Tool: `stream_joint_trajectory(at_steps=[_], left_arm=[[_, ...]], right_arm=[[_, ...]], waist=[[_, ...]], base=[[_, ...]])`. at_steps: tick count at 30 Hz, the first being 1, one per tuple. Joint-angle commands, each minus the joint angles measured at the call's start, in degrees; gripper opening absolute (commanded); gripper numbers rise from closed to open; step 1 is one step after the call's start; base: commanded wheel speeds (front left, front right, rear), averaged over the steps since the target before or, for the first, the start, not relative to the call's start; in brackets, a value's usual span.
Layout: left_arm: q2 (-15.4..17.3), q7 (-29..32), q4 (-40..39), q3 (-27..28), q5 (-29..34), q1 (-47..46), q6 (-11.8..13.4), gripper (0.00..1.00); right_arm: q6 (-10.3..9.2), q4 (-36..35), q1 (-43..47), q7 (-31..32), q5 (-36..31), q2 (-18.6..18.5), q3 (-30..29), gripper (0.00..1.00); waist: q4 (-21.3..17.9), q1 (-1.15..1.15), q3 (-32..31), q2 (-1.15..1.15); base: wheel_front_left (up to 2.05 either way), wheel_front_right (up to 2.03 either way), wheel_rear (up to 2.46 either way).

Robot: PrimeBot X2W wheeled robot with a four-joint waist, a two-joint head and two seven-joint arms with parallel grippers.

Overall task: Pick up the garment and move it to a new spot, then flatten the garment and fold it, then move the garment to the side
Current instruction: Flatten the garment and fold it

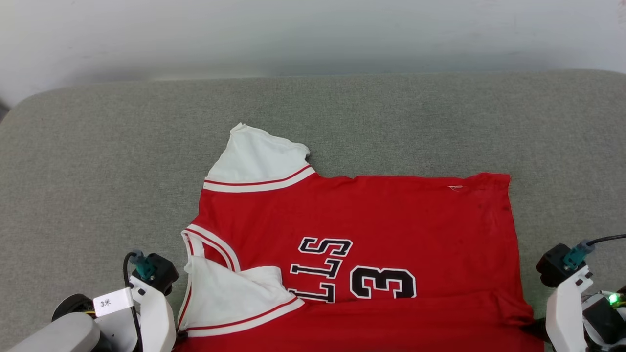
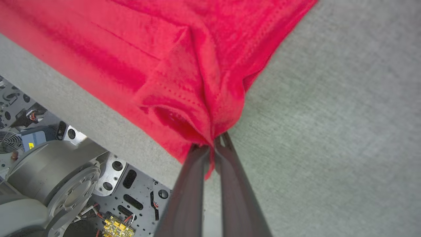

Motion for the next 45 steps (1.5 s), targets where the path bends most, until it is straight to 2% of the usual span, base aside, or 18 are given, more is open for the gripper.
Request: stream_joint_trajectory(at_steps=[1, 2, 6, 14, 20, 26, 31, 35, 40, 45], left_arm=[[0.1, -0.65, 0.38, 0.02, 0.71, 0.49, 0.25, 0.4], [-0.04, -0.94, 0.54, 0.32, 0.42, 0.37, 0.47, 1.0], [0.54, -2.42, -0.42, 1.74, 0.69, -1.29, 0.73, 1.0], [3.75, -6.35, -4.39, 7.51, 1.42, -6.44, 2.24, 1.0], [3.23, -10.24, -3.47, 12.01, 2.84, -12.99, 2.72, 1.0], [1.97, -9.91, 0.66, 14.32, 3.69, -20.31, 1.57, 1.0], [0.8, -5.63, 4.43, 14.59, 3.39, -27.38, 0.15, 1.0], [-0.33, 2.23, 7.34, 13.82, 2.46, -33.6, -0.21, 1.0], [-1.67, 12.32, 11.04, 11.78, 1.87, -39.71, -0.31, 1.0], [-3.19, 16.66, 14.88, 10.31, 3.23, -43.71, 0.27, 1.0]], right_arm=[[-0.04, 0.58, 0.6, -0.7, -0.57, 0.47, -0.69, 0.42], [-0.04, 0.82, 0.7, -1.41, -0.73, 0.99, -1.18, 1.0], [-0.04, 0.72, -0.04, -5.06, -2.59, 2.0, -3.38, 1.0], [-0.04, -1.19, -1.03, -19.3, -9.42, 5.89, -13.64, 1.0], [-0.03, -2.99, 1.17, -30.7, -19.27, 12.86, -25.67, 1.0], [-0.04, -7.88, 4.67, -36.87, -28.98, 20.54, -36.63, 1.0], [-0.03, -13.35, 8.32, -38.97, -34.88, 26.3, -42.37, 1.0], [-0.04, -16.87, 9.84, -38.32, -37.81, 29.42, -43.51, 1.0], [-0.03, -18.98, 8.79, -37.43, -39.9, 30.76, -43.46, 1.0], [-0.03, -18.29, 7.01, -37.16, -39.4, 31.05, -43.36, 1.0]], waist=[[-0.05, 0.0, -0.03, 0.0], [-0.08, 0.0, -0.15, 0.0], [-0.13, 0.0, -1.3, 0.0], [-0.93, 0.0, -2.06, 0.0], [-2.63, 0.0, 0.46, 0.0], [-5.2, 0.0, 5.08, 0.0], [-7.33, 0.0, 10.28, 0.0], [-9.3, 0.0, 14.55, 0.0], [-11.67, 0.0, 18.83, 0.0], [-13.46, 0.0, 22.12, 0.0]], base=[[0.0, 0.0, 0.0], [0.0, 0.0, 0.0], [0.0, 0.0, 0.0], [0.0, 0.0, 0.0], [0.0, 0.0, 0.0], [0.0, 0.0, 0.0], [0.0, 0.0, 0.0], [0.0, 0.0, 0.0], [0.0, 0.0, 0.0], [0.0, 0.0, 0.0]])
